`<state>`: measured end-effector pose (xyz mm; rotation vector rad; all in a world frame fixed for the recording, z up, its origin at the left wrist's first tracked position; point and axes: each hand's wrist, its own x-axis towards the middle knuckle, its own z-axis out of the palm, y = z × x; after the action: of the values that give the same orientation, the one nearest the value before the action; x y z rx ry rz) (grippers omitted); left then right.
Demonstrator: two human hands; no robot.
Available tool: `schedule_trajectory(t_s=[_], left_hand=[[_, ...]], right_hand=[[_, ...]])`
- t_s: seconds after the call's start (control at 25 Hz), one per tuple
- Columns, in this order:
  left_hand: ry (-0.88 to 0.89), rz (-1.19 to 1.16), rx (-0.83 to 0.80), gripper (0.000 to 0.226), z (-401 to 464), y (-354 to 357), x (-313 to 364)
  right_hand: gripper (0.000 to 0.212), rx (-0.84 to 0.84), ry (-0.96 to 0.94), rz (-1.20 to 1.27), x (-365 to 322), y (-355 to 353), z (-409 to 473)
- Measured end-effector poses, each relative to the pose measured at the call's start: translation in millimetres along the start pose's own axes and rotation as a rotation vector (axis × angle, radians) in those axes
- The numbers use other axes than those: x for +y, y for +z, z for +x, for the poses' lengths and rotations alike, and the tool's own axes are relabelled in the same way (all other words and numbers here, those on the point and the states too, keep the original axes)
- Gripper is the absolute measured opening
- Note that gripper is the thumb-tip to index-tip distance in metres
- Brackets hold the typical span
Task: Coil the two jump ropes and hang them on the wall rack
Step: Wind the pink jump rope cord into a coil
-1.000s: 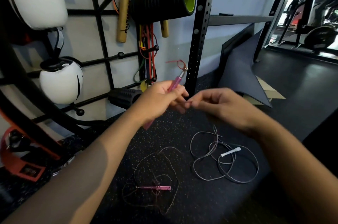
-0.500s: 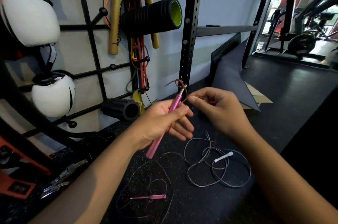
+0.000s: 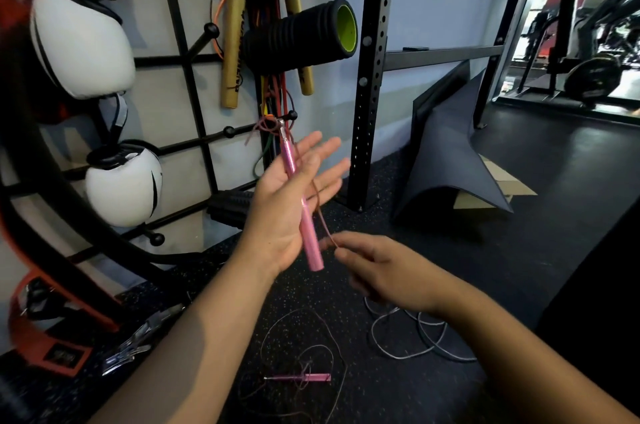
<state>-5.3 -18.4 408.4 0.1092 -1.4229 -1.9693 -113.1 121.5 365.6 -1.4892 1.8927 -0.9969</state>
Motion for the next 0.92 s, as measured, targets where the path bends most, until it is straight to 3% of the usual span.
schedule_trajectory(t_s=[0.12,0.2,0.36,0.48,0.64,0.76,0.84,0.92], left_hand=[[0.033,0.619,-0.059,0.027,-0.6,-16.1,-2.6],[-0.014,0.798,-0.16,0.021,-3.1,-18.2,-4.8],[-0.219,0.625,-0.24,0.032,-9.7,-7.2,-7.9],[-0.23,0.613,-0.333,0.028,-13.2,3.0,-7.6],[-0.189,0.603,-0.307,0.025,-13.8,5.2,-6.2],[-0.132,0.657,-0.238,0.029,-11.1,-1.7,-9.4],[-0.197,0.571,-0.273,0.029,-10.0,-5.4,-8.6],[-0.295,0.505,-0.384,0.029,-10.8,-6.3,-2.3]], right_hand=[[0.015,0.017,-0.052,-0.274,-21.8,-19.5,-5.2],[0.013,0.176,-0.071,-0.303,-31.9,-35.0,-6.8],[0.017,0.531,-0.161,-0.183,-28.5,-54.9,-5.2],[0.007,0.488,-0.234,-0.165,-26.9,-52.5,-5.9],[0.016,0.635,-0.225,-0.215,-20.0,-48.4,-7.5],[0.018,0.51,-0.21,-0.246,-20.0,-49.4,-9.0],[0.017,0.495,-0.242,-0.265,-22.7,-51.5,-10.2],[0.012,0.632,-0.27,-0.258,-21.9,-57.4,-10.0]])
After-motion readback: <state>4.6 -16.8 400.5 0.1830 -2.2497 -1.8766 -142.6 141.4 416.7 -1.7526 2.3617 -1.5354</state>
